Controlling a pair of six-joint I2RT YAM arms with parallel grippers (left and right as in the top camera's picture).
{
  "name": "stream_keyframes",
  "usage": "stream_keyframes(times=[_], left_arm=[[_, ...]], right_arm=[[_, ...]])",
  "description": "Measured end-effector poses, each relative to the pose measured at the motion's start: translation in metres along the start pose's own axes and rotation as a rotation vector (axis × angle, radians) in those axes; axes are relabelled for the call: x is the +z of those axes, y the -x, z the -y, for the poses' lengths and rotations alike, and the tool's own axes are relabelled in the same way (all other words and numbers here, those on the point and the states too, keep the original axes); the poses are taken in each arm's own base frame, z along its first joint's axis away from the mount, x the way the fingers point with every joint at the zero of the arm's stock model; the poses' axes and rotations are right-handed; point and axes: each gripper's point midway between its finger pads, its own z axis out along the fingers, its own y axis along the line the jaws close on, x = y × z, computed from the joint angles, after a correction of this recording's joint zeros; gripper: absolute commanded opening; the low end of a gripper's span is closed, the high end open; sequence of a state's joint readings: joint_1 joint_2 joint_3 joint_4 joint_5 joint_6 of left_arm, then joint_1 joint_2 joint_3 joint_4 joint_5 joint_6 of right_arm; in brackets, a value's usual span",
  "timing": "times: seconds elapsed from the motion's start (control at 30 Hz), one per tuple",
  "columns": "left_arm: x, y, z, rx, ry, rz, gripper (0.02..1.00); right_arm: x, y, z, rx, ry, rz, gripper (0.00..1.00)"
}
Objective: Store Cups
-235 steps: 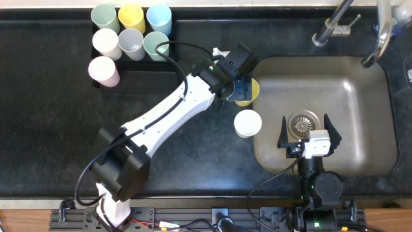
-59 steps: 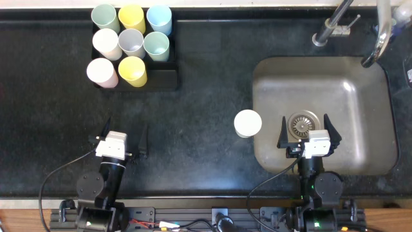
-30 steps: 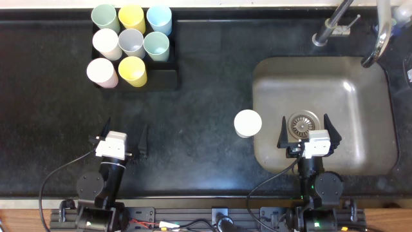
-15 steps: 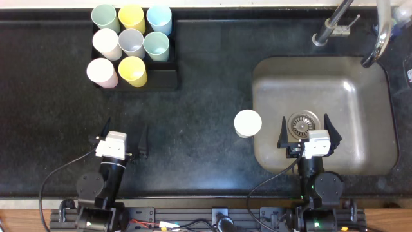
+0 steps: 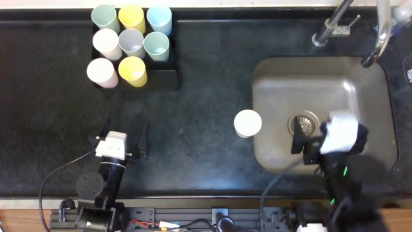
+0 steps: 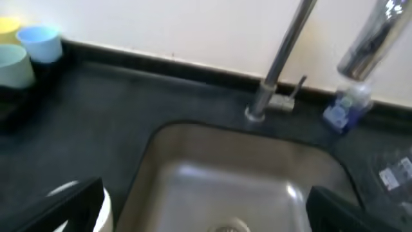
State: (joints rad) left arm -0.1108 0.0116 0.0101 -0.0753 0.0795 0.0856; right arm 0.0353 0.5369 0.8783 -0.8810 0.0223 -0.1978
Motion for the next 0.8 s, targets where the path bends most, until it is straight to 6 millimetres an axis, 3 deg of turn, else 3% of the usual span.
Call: stream_keyframes(times=[0.2, 0.33, 0.53, 0.8], left_arm=[[0.0, 0.0, 0.0, 0.0, -0.001, 0.001, 0.998], [0.0, 0.0, 0.0, 0.0, -0.001, 0.001, 0.998], [0.0, 0.0, 0.0, 0.0, -0.001, 0.001, 0.998], [0.0, 0.0, 0.0, 0.0, -0.001, 0.0, 0.998]], right_arm=[[0.035, -0.003, -0.006, 0.065, 0.071, -0.479, 0.996], [0.056, -0.015, -0.028, 0.02, 0.146, -0.71, 0.998], [0.082, -0.04, -0.064, -0.117, 0.272, -0.878, 0.998], [0.109, -0.071, -0.083, -0.235, 0.432, -1.0, 0.996]])
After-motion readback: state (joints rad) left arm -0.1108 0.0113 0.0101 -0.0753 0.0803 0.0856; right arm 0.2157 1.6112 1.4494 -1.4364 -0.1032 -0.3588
